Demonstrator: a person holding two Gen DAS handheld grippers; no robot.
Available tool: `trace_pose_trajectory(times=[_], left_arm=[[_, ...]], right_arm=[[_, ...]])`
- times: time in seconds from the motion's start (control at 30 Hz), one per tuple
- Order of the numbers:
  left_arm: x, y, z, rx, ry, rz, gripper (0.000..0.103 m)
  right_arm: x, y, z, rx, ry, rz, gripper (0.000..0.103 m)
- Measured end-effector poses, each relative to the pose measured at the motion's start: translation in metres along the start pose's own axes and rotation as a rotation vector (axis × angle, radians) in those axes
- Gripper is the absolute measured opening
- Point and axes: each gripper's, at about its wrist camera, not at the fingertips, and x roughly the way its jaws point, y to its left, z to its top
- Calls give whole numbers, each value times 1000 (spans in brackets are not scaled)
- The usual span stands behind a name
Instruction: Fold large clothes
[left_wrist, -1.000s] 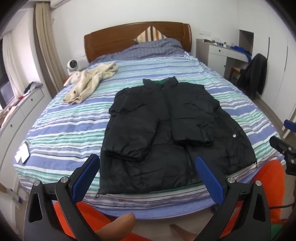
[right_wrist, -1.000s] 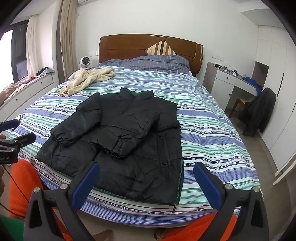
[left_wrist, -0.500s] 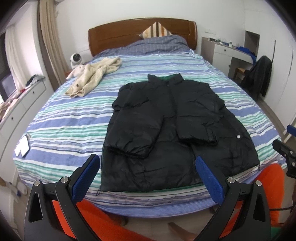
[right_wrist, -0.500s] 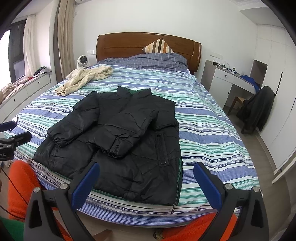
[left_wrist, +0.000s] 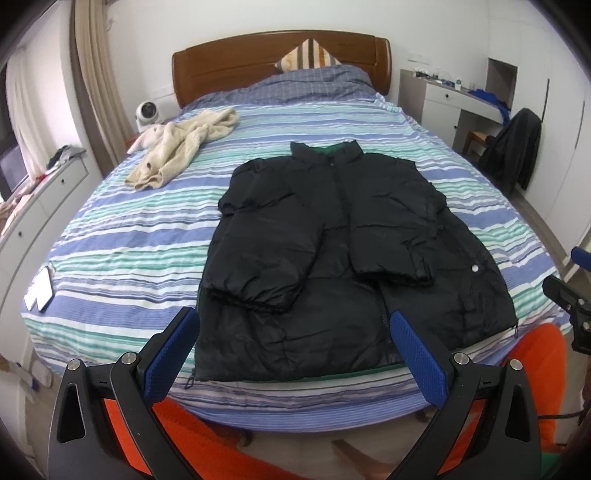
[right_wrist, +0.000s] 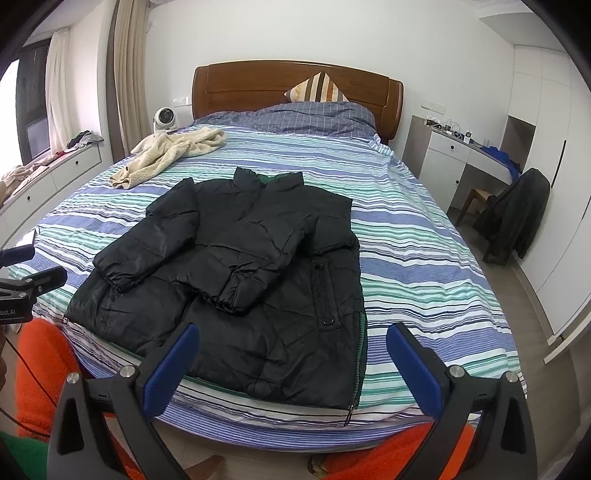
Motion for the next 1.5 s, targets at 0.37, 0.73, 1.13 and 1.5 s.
trace_pose_trajectory(times=[0.37,0.73,1.13,1.5], left_arm=[[1,-2,1,6,10,-12,103],[1,-2,0,0,7,-13,103],[1,-2,-1,1,14,-14,103],[2,-1,-2,3,16,-13,103]], right_arm=[[2,3,1,-4,8,8,103],[0,6,0,-4,4,8,103],[0,6,0,-6,6,12,103],[0,6,0,-5,7,13,103]])
